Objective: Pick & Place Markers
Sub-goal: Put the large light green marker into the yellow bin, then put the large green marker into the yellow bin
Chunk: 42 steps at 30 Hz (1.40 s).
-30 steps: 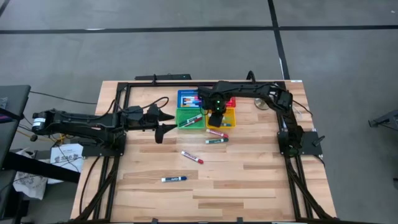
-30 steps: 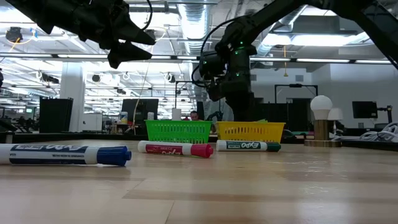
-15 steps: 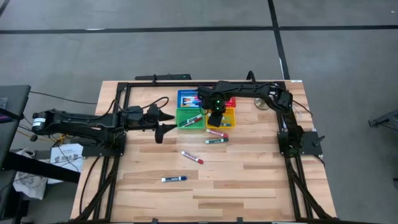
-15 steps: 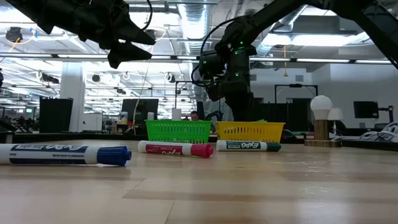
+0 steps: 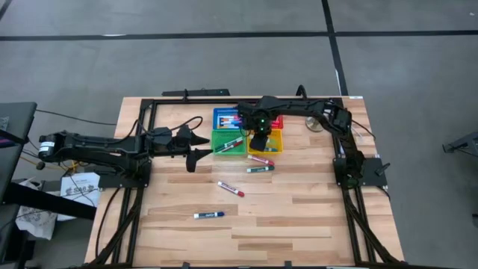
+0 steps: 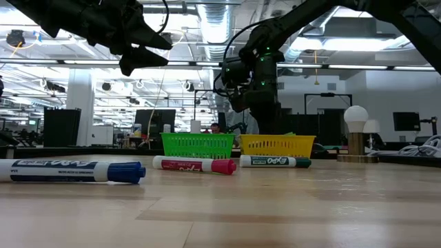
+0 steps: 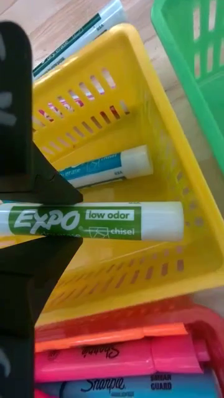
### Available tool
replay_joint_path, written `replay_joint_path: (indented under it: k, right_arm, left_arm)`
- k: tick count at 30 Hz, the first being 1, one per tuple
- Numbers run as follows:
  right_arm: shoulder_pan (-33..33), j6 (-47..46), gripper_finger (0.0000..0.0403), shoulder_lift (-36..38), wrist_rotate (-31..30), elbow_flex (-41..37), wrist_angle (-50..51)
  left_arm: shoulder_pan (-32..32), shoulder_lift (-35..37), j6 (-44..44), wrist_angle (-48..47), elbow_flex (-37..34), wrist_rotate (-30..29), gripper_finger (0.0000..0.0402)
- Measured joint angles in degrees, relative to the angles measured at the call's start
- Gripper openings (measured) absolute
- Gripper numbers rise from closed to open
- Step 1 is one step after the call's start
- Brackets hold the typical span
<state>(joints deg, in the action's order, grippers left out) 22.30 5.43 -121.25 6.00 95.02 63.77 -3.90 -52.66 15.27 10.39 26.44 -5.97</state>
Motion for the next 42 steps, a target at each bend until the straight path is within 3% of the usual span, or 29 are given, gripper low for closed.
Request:
replay_joint_path:
  k: [7, 20, 27, 36, 42]
  right_arm:
    - [0.33, -0.41, 0.0075, 0.02, 0.05, 0.00, 0.34]
    - [-0.15, -0.86, 0.0128, 0.27, 0.04, 0.05, 1.44]
    - [-1.62, -1.13, 0.0124, 5.76, 0.02, 2.18, 7.62]
    - [-12.89, -5.00, 0.0123, 17.35, 0.06, 2.29, 7.42]
    - [-23.15, -3.34, 0.0123, 17.24, 0.02, 2.25, 4.38]
  left_arm:
    - [0.00, 0.00, 0.00, 0.00, 0.00, 0.00, 0.0227]
    - [0.00, 0.00, 0.00, 0.00, 0.00, 0.00, 0.0227]
    - [0.00, 0.00, 0.00, 0.00, 0.00, 0.02, 0.0227]
    - [0.00, 0.02, 0.00, 0.00, 0.00, 0.00, 0.0227]
    - [0.00, 0.01, 0.00, 0.03, 0.00, 0.00, 0.0227]
